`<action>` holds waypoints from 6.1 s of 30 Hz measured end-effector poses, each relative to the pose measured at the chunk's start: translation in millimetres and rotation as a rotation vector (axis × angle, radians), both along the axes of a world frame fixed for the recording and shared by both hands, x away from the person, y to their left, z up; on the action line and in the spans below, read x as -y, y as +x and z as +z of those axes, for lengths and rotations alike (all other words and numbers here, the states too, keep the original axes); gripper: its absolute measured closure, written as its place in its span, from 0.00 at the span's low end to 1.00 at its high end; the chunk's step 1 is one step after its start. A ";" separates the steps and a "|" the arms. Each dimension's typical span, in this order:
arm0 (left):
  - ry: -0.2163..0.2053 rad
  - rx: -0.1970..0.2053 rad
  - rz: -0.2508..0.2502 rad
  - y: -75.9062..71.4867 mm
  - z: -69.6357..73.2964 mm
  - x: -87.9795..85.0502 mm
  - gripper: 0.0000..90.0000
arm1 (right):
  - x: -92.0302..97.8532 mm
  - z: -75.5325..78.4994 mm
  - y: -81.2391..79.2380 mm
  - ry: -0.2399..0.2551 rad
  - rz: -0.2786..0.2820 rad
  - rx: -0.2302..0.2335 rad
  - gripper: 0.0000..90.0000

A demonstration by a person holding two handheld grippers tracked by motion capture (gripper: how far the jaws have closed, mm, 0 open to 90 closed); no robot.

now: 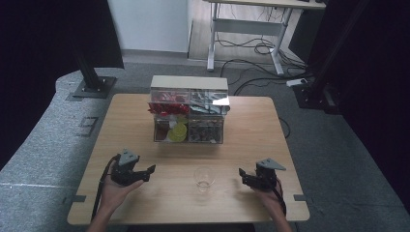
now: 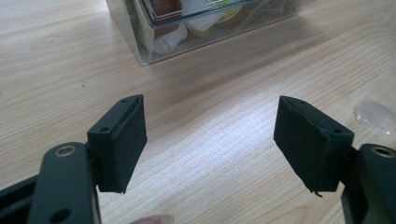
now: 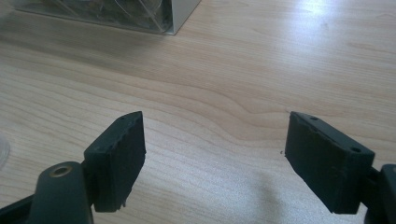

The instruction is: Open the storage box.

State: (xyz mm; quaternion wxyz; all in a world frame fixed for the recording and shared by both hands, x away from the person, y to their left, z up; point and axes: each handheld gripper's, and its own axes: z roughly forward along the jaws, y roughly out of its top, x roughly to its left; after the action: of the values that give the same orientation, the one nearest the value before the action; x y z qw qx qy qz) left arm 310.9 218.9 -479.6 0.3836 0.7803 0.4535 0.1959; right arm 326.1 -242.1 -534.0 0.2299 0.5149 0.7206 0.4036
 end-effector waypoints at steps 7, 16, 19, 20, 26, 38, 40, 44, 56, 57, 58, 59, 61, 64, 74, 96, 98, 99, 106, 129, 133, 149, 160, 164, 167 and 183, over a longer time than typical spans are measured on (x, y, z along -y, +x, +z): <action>0.006 -0.001 0.000 2.3 -2.0 1.7 0.30 | 0.0 -0.2 -2.7 -0.002 0.001 0.000 0.23; 0.019 -0.001 0.015 7.4 -5.7 5.9 0.32 | 3.6 1.2 -5.0 0.016 -0.008 0.010 0.23; 0.020 0.003 0.028 10.8 -6.7 6.8 0.33 | 2.3 0.6 -4.7 0.013 -0.008 0.005 0.23; 0.020 0.003 0.028 10.8 -6.7 6.8 0.33 | 2.3 0.6 -4.7 0.013 -0.008 0.005 0.23; 0.033 0.022 0.074 20.5 -9.1 7.9 0.41 | -0.8 0.7 -3.7 0.017 -0.007 0.004 0.23; 0.032 0.001 0.072 33.5 -14.2 9.1 0.76 | -0.2 -0.4 -2.5 0.011 -0.009 0.001 0.24; 0.025 0.004 0.069 34.5 -13.8 9.7 0.80 | 0.1 -0.4 -2.4 0.011 -0.011 0.001 0.24; 0.008 -0.011 0.052 37.7 -12.1 10.8 0.89 | 0.4 -1.0 -2.1 0.010 -0.013 0.000 0.24; 0.005 -0.015 0.056 53.6 -12.8 19.5 1.00 | 0.8 -1.7 -1.9 0.008 -0.016 -0.005 0.24; 0.006 -0.017 0.056 55.4 -13.3 20.2 1.00 | 1.0 -1.7 -1.8 0.008 -0.017 -0.005 0.24; 0.001 -0.020 0.055 57.1 -13.7 21.0 1.00 | 1.3 -1.8 -1.7 0.008 -0.017 -0.004 0.24; 0.001 -0.020 0.055 57.1 -13.7 21.0 1.00 | 1.3 -1.8 -1.7 0.008 -0.017 -0.004 0.24; -0.003 -0.026 0.056 61.9 -14.6 23.6 1.00 | 1.9 -1.8 -1.7 0.007 -0.020 -0.005 0.24; -0.004 -0.027 0.055 64.4 -14.8 25.4 1.00 | 2.6 -1.7 -1.8 0.007 -0.021 -0.006 0.24; -0.001 -0.043 0.056 76.8 -17.4 29.8 1.00 | 4.0 -1.9 -1.8 0.001 -0.024 -0.004 0.24; -0.007 -0.041 0.054 81.6 -15.8 29.0 1.00 | 4.6 -2.2 -1.9 -0.005 -0.027 -0.004 0.24; -0.007 -0.041 0.055 81.3 -15.7 29.1 1.00 | 4.6 -2.3 -1.8 -0.005 -0.027 -0.004 0.24; -0.010 -0.040 0.054 81.0 -15.4 28.9 1.00 | 4.6 -2.4 -1.7 -0.007 -0.028 -0.004 0.24; -0.016 -0.026 0.049 77.6 -11.9 30.1 1.00 | 4.1 -2.7 -1.5 -0.006 -0.027 -0.009 0.24; -0.027 0.005 0.045 77.1 0.9 28.7 1.00 | 4.4 -2.7 -1.4 -0.008 -0.026 -0.007 0.24; -0.030 0.007 0.047 77.4 3.6 28.6 1.00 | 4.8 -2.8 -0.9 -0.007 -0.026 -0.007 0.24; -0.046 0.027 0.052 79.9 14.6 24.8 1.00 | 2.1 -1.5 -1.0 0.001 -0.021 -0.004 0.24; -0.042 0.036 0.043 87.2 27.4 26.3 1.00 | -0.6 1.8 1.1 0.011 -0.025 0.003 0.24; -0.041 0.044 0.040 88.6 30.9 27.0 1.00 | 0.6 2.0 0.8 0.011 -0.028 0.002 0.24; -0.042 0.050 0.042 92.0 36.4 27.4 1.00 | 1.6 2.1 1.2 0.012 -0.031 0.003 0.24; -0.051 0.072 0.040 103.2 53.4 28.7 1.00 | -1.8 6.9 5.0 0.037 -0.010 0.020 0.25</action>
State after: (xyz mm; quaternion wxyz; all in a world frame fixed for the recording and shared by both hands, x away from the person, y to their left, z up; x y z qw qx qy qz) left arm 414.1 190.3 -426.2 0.4154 0.7533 0.4599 0.2200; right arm 331.1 -240.3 -527.1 0.2296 0.5184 0.7081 0.4209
